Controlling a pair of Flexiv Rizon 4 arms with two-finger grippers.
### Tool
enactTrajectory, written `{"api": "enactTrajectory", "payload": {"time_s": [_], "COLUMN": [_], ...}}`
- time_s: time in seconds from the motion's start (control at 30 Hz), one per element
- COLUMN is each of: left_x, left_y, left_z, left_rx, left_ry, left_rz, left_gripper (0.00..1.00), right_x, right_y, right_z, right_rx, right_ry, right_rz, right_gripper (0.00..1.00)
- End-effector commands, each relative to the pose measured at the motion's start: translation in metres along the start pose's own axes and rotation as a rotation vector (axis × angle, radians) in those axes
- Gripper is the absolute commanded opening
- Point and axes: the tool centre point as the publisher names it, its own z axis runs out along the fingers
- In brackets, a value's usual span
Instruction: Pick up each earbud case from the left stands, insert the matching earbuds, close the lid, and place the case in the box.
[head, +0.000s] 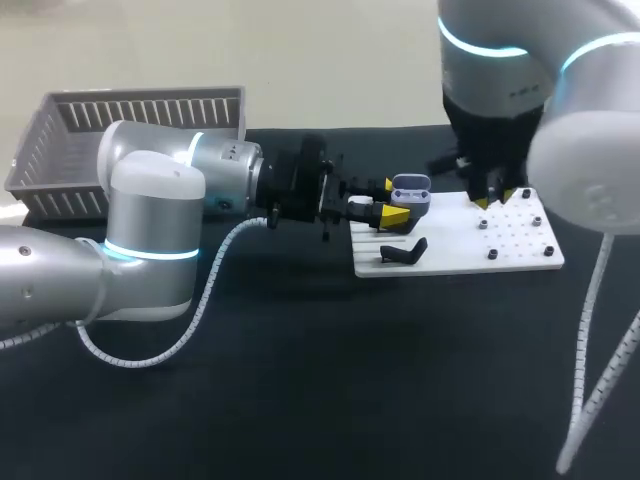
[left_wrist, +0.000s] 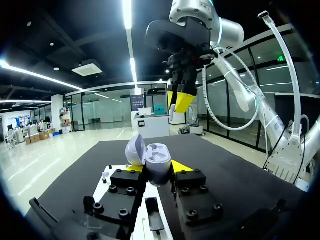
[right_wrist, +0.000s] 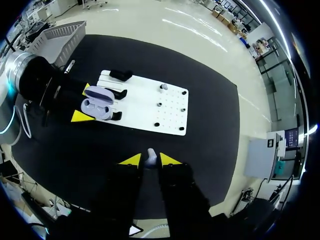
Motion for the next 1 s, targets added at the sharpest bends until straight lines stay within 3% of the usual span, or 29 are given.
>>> {"api": "enactTrajectory", "payload": {"time_s": [0.03,0.57,1.0], "left_x": [0.001,0.001,0.001], "left_y": [0.000,0.000,0.000], "left_z": [0.000,0.000,0.000], "left_rx": [-0.002,-0.002,-0.002], "left_ry": [-0.003,-0.003,-0.003], "left_rz": [0.002,0.002,0.002], "left_gripper": [0.00,0.00,0.00], "right_x": [-0.003,-0.003,-0.029], "right_y": [0.003,0.003,0.044], "right_z": [0.000,0.000,-0.041], "right_rx": [0.007,0.007,0.036], "right_ry": [0.007,0.007,0.070], "right_rz": [0.001,0.001,0.294], "right_gripper": [0.00,0.00,0.00]}}
